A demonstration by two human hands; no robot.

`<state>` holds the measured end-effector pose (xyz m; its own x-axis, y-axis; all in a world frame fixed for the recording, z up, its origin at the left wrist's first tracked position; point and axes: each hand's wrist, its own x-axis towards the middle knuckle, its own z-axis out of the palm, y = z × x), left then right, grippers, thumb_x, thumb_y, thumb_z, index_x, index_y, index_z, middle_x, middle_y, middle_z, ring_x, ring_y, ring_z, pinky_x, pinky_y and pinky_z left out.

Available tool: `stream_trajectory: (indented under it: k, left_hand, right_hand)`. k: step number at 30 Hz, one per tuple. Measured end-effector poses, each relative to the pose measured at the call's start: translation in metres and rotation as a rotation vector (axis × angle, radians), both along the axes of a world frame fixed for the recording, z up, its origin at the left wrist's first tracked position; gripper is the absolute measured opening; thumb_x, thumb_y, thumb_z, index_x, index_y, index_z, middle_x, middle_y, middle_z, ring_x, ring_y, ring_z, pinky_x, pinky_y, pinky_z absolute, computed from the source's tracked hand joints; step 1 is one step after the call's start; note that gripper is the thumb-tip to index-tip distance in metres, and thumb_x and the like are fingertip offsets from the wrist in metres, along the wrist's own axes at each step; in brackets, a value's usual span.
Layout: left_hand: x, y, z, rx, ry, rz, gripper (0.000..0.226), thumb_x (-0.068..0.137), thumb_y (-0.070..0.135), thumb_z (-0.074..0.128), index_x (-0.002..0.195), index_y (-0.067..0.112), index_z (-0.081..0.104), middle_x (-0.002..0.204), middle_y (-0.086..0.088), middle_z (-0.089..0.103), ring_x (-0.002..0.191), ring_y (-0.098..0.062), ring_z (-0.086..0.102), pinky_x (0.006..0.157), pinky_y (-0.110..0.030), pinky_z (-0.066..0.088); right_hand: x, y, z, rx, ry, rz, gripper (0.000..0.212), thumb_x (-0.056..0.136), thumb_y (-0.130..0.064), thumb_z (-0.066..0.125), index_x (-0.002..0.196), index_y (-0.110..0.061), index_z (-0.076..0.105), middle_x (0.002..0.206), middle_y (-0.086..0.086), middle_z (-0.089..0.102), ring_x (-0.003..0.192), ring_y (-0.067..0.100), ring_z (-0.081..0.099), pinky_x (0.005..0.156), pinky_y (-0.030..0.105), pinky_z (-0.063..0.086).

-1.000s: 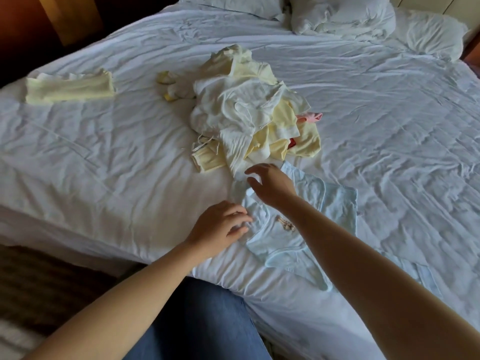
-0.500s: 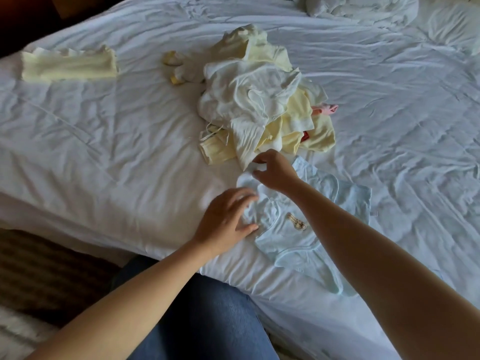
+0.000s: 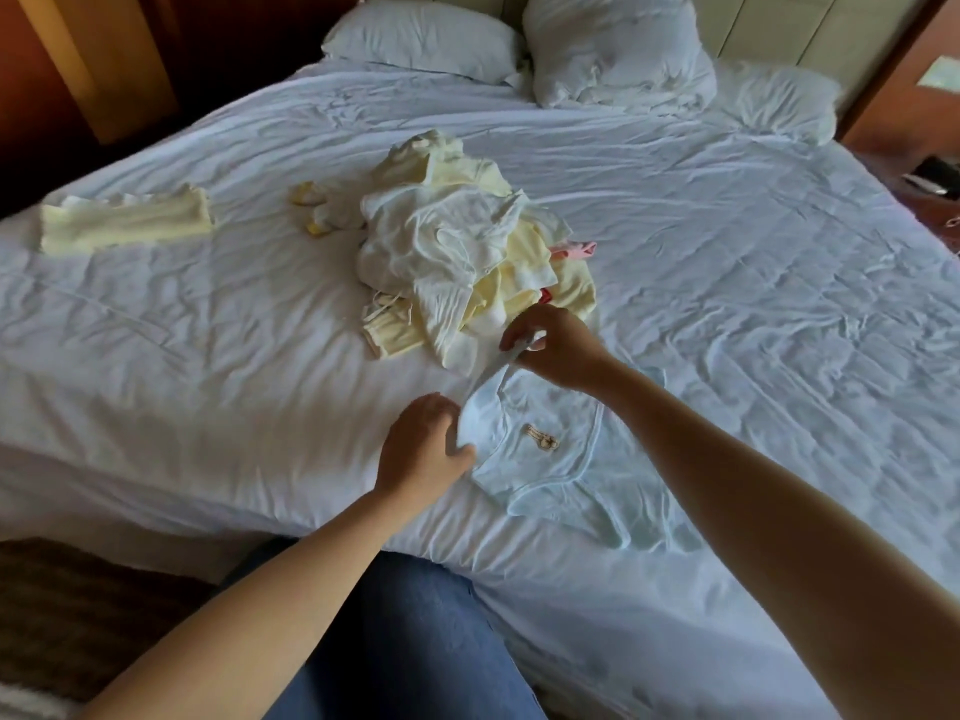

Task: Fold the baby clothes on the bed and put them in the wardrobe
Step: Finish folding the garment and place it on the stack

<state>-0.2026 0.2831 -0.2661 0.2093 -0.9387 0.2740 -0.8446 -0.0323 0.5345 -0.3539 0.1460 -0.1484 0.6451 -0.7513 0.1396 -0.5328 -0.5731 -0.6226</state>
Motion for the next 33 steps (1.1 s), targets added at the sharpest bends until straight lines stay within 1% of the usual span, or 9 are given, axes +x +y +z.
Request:
stream_trajectory:
  k: [7,12,15,18,22,24,26,28,33]
  left_hand:
    - [-0.028,0.003,0.021,0.094,-0.023,-0.185,0.022,0.078,0.013,0.066,0.098,0.020,0.059,0.130,0.013,0.055,0.094,-0.015,0.062,0.071,-0.032,0.052]
    - [-0.045,-0.002,0.020,0.237,-0.118,-0.376,0.023,0.083,0.015,0.061,0.106,0.017,0.056,0.146,0.012,0.044,0.109,-0.013,0.057,0.064,-0.006,0.031]
    - [-0.050,-0.004,0.018,0.294,-0.190,-0.436,0.012,0.086,0.021,0.059,0.091,0.022,0.049,0.160,0.013,0.022,0.143,-0.008,0.029,0.089,-0.011,0.028]
    - [-0.051,-0.005,0.021,0.295,-0.212,-0.428,0.010,0.084,0.033,0.057,0.084,0.025,0.052,0.157,0.011,0.031,0.144,-0.009,0.031,0.100,-0.020,0.033]
    - [-0.057,-0.010,0.023,0.065,-0.212,-0.343,0.027,0.084,0.045,0.041,0.079,0.024,0.057,0.097,0.008,0.067,0.092,-0.017,0.065,0.070,-0.029,0.048]
    - [-0.061,-0.018,0.022,0.008,-0.218,-0.342,0.028,0.091,0.037,0.043,0.099,0.020,0.064,0.109,0.005,0.067,0.103,-0.019,0.063,0.077,-0.028,0.047]
    - [-0.067,-0.024,0.017,0.091,-0.251,-0.377,0.035,0.098,0.024,0.047,0.131,0.018,0.056,0.145,0.001,0.050,0.138,-0.018,0.042,0.104,-0.031,0.038]
    - [-0.067,-0.025,0.007,0.269,-0.354,-0.388,0.054,0.103,0.032,0.035,0.154,0.019,0.024,0.164,0.001,0.012,0.151,-0.015,0.005,0.119,-0.031,0.011]
    - [-0.067,-0.020,-0.010,0.496,-0.454,-0.293,0.077,0.085,0.059,-0.008,0.151,0.022,-0.020,0.156,-0.005,-0.031,0.141,-0.014,-0.027,0.114,-0.031,-0.015]
  right_hand:
    - [-0.083,0.013,-0.012,-0.009,0.064,-0.092,0.031,0.072,-0.009,0.078,0.069,-0.037,0.067,0.091,-0.006,0.062,0.088,0.015,0.062,0.082,0.031,0.051]
    - [-0.133,0.034,-0.041,-0.026,0.145,-0.122,0.037,0.072,-0.009,0.074,0.068,-0.044,0.064,0.094,-0.013,0.060,0.090,0.005,0.060,0.080,0.024,0.046]
    - [-0.155,0.045,-0.063,-0.007,0.360,-0.089,0.033,0.077,-0.008,0.066,0.083,-0.041,0.071,0.110,-0.019,0.056,0.108,0.003,0.055,0.082,0.025,0.045]
    - [-0.163,0.053,-0.073,0.053,0.420,-0.138,0.044,0.076,-0.007,0.056,0.092,-0.045,0.072,0.125,-0.022,0.053,0.117,0.002,0.047,0.087,0.027,0.045]
    - [-0.150,0.059,-0.077,-0.106,0.171,-0.218,0.031,0.077,-0.018,0.053,0.091,-0.032,0.076,0.115,-0.012,0.068,0.114,0.010,0.057,0.093,0.032,0.049]
    - [-0.138,0.062,-0.081,-0.156,0.180,-0.232,0.034,0.083,-0.018,0.053,0.108,-0.029,0.073,0.121,-0.007,0.067,0.119,0.013,0.057,0.102,0.031,0.043]
    - [-0.130,0.067,-0.092,-0.159,0.265,-0.202,0.042,0.092,-0.018,0.051,0.132,-0.026,0.059,0.140,-0.005,0.055,0.136,0.014,0.043,0.116,0.033,0.027]
    - [-0.129,0.075,-0.107,-0.123,0.391,-0.167,0.050,0.100,-0.031,0.040,0.150,-0.026,0.034,0.158,-0.008,0.029,0.148,0.012,0.017,0.122,0.037,0.004]
    - [-0.137,0.088,-0.139,-0.216,0.466,-0.209,0.061,0.098,-0.053,0.016,0.155,-0.032,0.010,0.162,-0.007,0.004,0.149,0.012,-0.004,0.120,0.042,-0.006]
